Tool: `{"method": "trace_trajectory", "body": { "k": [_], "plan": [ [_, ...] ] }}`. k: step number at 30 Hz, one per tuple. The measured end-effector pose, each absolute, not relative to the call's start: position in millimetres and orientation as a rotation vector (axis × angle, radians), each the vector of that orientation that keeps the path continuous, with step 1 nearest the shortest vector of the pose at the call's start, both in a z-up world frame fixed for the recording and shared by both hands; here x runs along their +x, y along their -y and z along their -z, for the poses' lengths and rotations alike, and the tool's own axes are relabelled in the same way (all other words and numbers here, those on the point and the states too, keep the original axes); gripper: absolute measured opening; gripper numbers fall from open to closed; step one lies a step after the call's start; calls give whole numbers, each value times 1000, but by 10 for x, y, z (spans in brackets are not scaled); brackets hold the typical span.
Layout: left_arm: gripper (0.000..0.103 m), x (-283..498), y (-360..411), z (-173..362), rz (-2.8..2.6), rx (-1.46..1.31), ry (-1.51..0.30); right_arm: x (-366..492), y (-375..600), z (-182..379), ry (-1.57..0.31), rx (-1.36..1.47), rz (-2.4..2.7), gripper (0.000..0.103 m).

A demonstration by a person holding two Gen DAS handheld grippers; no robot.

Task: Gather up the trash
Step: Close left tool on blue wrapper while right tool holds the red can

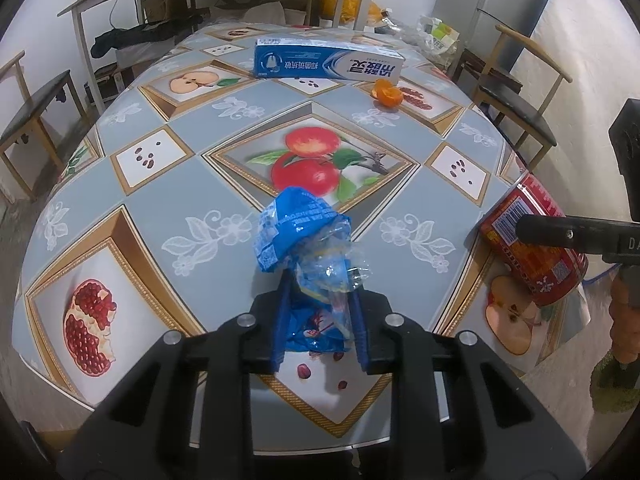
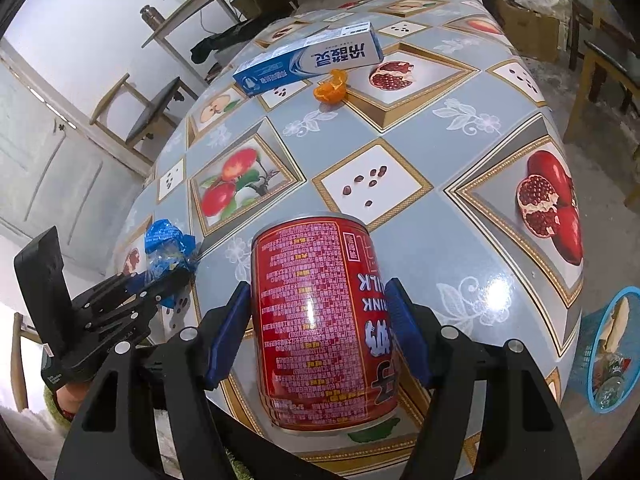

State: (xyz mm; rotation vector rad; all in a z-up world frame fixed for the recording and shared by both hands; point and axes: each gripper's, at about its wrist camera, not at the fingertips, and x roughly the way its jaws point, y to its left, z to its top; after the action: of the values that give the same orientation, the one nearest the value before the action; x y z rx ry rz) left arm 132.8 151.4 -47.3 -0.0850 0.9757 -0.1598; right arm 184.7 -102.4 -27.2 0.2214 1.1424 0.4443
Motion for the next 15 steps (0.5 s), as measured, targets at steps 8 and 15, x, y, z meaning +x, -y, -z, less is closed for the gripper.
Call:
{"method": "trace_trajectory", "body": {
  "k": [8,15],
  "plan": [
    [25,1329,-1470,424,158,-66,-963,1823,1063,268,-1139,234,-441,66],
    [25,1311,-1445,376,159,-45,-945,1812,1081,255,-1132,244,-440,66]
  ]
}}
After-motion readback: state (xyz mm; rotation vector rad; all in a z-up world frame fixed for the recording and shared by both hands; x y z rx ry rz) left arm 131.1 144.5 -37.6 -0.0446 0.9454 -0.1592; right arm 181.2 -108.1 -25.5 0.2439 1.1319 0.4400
